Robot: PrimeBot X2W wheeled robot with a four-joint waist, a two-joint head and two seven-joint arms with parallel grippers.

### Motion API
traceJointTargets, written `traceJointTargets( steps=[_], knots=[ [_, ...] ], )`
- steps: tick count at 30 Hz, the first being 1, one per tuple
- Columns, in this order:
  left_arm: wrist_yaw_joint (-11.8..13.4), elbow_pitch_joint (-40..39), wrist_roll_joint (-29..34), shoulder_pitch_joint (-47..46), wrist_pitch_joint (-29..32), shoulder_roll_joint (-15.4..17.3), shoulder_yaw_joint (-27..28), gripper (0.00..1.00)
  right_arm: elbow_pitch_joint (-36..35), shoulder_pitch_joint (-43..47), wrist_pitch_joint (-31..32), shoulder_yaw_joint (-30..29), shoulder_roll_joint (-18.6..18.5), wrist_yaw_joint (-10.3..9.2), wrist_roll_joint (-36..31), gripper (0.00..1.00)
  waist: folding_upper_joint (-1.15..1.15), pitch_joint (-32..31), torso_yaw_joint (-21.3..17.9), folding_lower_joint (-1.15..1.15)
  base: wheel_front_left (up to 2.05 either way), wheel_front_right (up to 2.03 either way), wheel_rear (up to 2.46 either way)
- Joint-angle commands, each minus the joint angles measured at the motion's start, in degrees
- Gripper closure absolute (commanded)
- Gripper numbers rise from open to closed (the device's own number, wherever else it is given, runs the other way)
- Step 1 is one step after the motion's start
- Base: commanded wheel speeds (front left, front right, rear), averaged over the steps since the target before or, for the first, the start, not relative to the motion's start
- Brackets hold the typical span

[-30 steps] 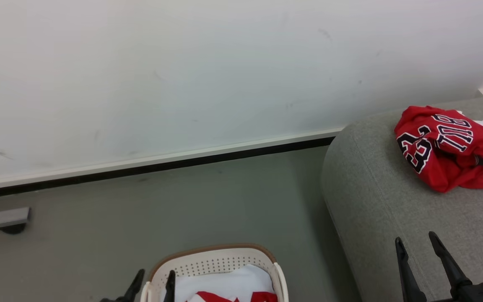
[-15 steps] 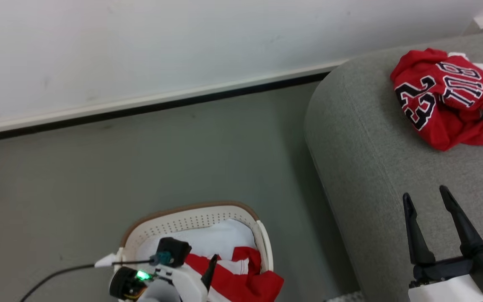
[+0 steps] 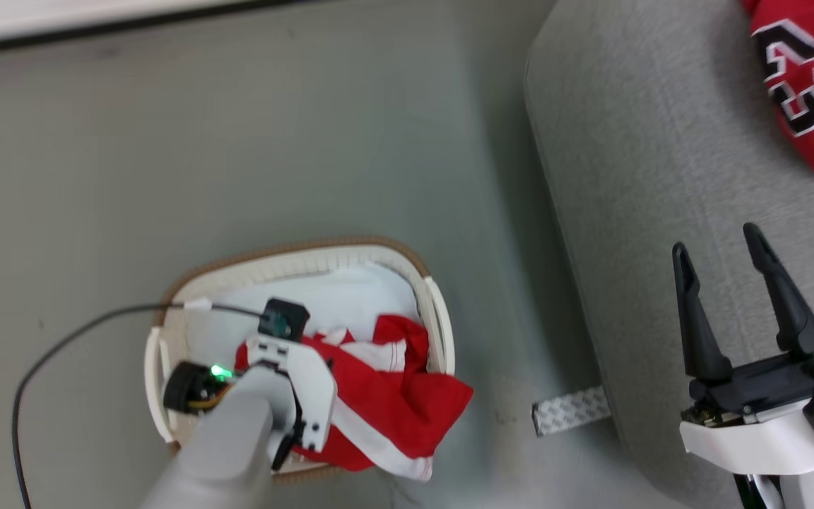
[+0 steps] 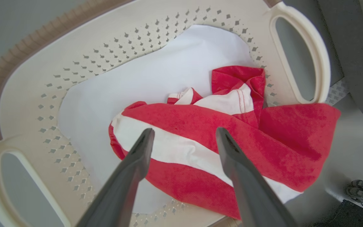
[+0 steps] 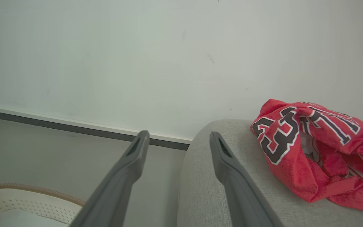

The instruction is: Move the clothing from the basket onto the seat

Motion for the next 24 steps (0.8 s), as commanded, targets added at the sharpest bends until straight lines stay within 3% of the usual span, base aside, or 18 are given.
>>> traceJointTargets(
  steps=[1, 7, 12, 22, 23, 24],
  knots=[
    [0.4, 0.8, 1.0, -1.6, 0.1, 0.4, -0.2, 0.0, -0.8, -1.2, 0.0, 0.0, -0.1, -0.14, -0.2, 0.0, 0.0, 5.4, -0.1, -0.02, 0.0, 0.0, 0.0],
    [2.3, 6.1, 3.2, -9.2, 0.4, 2.5, -1.9, 0.0, -4.4, -3.3, 0.1, 0.6, 0.7, -0.14, -0.2, 0.0, 0.0, 12.3, -0.5, -0.02, 0.0, 0.0, 0.0],
    [1.8, 8.9, 4.0, -12.5, 1.1, 4.6, -2.9, 0.0, -6.0, -4.6, 0.1, 0.9, 1.3, -0.15, 0.6, 0.0, 0.0, 16.0, -1.1, -0.02, 0.0, 0.0, 0.0],
    [0.8, 10.7, 4.1, -14.4, 1.4, 4.5, -4.6, 0.0, -7.5, -5.3, 0.0, -0.4, 1.6, -0.15, 1.2, 0.0, 0.0, 20.3, -1.8, -0.02, 0.0, 0.0, 0.0],
    [0.6, 10.8, 4.1, -14.4, 1.4, 4.5, -4.8, 0.39, -7.5, -5.2, 0.0, -0.6, 1.6, -0.14, 1.2, 0.0, 0.0, 20.4, -1.7, -0.02, 0.0, 0.0, 0.0],
    [0.3, 11.0, 4.3, -14.3, 1.4, 4.4, -5.1, 0.95, -7.5, -5.2, 0.0, -0.7, 1.6, -0.14, 1.3, 0.0, 0.0, 20.4, -1.7, -0.02, 0.0, 0.0, 0.0]
  ],
)
